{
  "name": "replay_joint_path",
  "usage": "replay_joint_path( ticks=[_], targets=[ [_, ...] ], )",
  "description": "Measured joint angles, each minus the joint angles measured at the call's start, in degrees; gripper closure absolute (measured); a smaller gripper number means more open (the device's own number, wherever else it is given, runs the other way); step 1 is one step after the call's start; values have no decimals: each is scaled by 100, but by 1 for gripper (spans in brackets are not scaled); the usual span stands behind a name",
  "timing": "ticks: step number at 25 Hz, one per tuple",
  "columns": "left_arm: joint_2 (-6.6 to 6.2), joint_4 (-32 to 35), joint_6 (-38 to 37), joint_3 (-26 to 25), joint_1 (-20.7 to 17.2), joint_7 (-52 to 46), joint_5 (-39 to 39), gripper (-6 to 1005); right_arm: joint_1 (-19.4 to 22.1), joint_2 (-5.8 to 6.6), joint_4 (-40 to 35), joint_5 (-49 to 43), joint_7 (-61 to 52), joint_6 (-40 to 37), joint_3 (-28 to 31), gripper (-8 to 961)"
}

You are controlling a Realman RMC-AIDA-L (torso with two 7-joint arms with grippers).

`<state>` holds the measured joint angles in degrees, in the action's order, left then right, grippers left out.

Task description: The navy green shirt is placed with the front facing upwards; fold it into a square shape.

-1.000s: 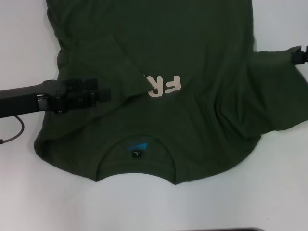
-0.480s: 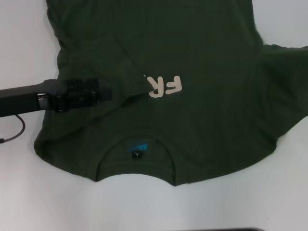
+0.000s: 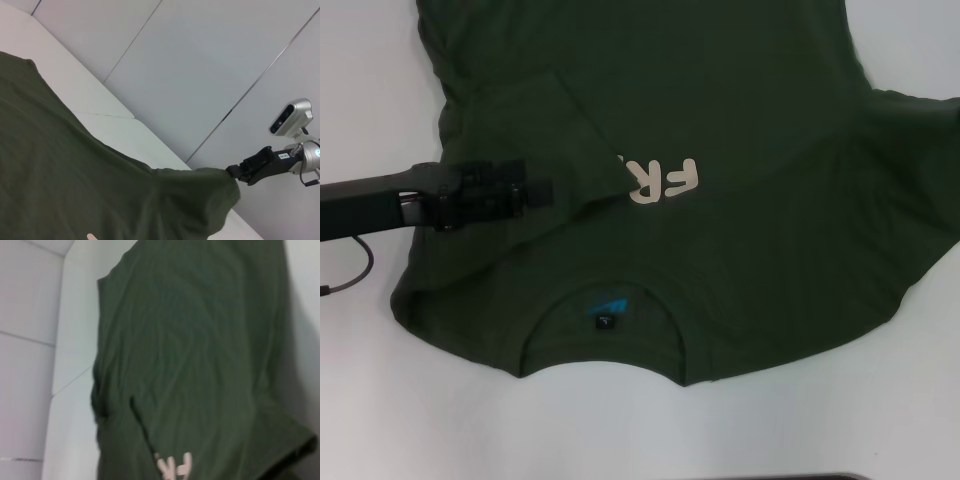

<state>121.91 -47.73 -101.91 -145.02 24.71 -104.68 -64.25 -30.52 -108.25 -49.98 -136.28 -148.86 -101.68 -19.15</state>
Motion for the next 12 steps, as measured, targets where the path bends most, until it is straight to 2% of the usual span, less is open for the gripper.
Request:
replay_joint_path(
  ticks=[7, 12],
  targets=[
    [-1, 0, 10, 0, 26, 0, 0, 155, -376, -199, 65, 300, -20, -101, -176, 874],
    [-1, 0, 22, -1, 32, 0, 0, 155, -734, -344, 476, 566, 41, 87, -469, 866]
  ],
)
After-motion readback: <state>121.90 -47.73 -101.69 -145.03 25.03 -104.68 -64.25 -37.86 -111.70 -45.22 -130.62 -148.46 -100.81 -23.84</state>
